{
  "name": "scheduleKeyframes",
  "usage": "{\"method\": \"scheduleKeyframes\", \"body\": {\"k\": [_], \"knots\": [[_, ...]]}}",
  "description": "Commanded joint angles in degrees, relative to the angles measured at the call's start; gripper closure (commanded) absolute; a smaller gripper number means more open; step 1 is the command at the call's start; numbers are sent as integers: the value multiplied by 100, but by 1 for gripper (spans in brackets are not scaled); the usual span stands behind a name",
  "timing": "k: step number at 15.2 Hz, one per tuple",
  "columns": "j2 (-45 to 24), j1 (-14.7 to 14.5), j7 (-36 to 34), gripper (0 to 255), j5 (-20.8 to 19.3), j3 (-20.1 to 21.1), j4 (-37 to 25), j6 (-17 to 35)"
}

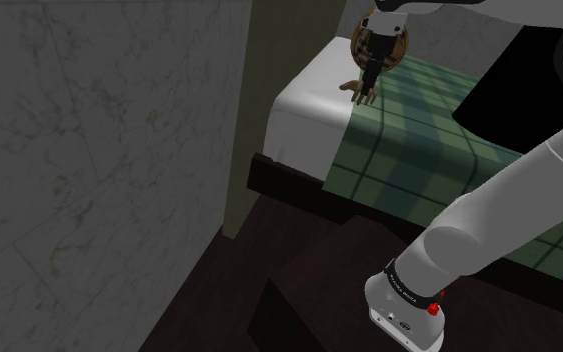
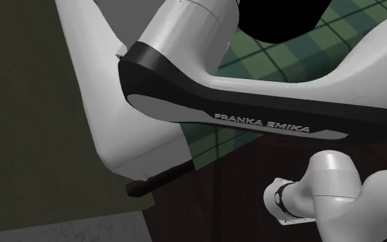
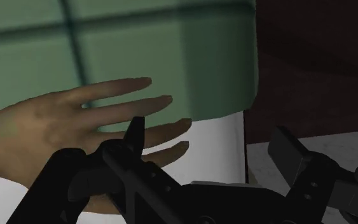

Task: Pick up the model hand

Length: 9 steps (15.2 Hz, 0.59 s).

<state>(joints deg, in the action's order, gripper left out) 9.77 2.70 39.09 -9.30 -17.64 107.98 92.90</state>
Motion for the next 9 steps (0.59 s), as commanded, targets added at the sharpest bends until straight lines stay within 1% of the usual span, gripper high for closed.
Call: {"method": "scheduleKeyframes", "body": {"k": [1,5,9], "knots": [[-507,38,483,0,85,-149,-540,-41],[-1537,200,1354,0,349,-332,-1744,-260],[-2709,512,2167,0,688,-394,-3273,-673]]}}
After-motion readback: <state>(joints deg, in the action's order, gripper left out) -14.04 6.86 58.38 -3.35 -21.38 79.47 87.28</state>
